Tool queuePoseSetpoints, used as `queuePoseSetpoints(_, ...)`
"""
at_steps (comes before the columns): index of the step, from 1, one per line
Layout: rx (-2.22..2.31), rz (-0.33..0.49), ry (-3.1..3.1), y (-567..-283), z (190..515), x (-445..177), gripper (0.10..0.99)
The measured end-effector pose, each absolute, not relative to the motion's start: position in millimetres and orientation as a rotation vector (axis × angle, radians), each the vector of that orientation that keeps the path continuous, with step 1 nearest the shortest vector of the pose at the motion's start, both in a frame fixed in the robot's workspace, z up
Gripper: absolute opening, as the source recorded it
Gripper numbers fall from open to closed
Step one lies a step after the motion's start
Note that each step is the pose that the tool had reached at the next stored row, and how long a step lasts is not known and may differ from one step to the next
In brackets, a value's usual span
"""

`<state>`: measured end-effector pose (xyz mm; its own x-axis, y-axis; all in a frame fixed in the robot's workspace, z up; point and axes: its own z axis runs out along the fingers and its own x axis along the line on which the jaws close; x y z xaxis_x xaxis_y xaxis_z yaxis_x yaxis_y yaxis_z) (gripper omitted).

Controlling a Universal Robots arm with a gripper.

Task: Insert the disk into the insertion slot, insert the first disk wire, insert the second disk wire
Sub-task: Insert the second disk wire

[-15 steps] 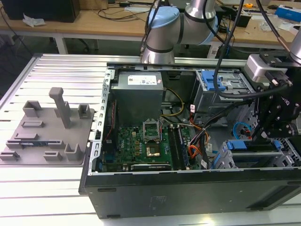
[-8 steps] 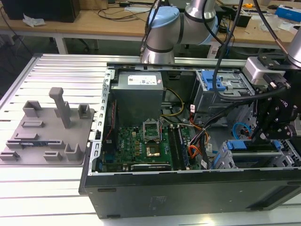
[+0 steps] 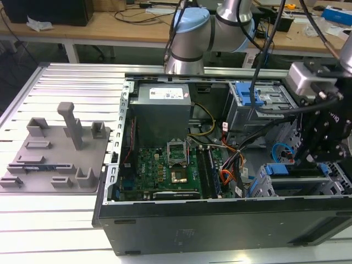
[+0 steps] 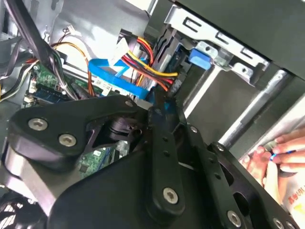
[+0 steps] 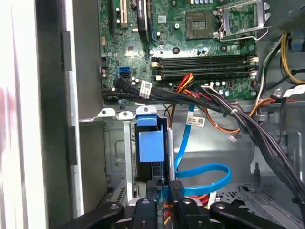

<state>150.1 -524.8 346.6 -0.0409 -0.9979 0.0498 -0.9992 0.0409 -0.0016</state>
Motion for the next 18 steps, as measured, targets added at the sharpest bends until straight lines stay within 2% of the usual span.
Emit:
queuePoseSetpoints(6,2.151,0.056,-2.241,-522.4,382.0,150.1,0.224)
queuePoseSetpoints(8,2.151,0.056,-2.241,-521.5,392.1,150.1,0.106)
queuePoseSetpoints(18,2.151,0.056,-2.241,-521.3,392.7,150.1,0.106)
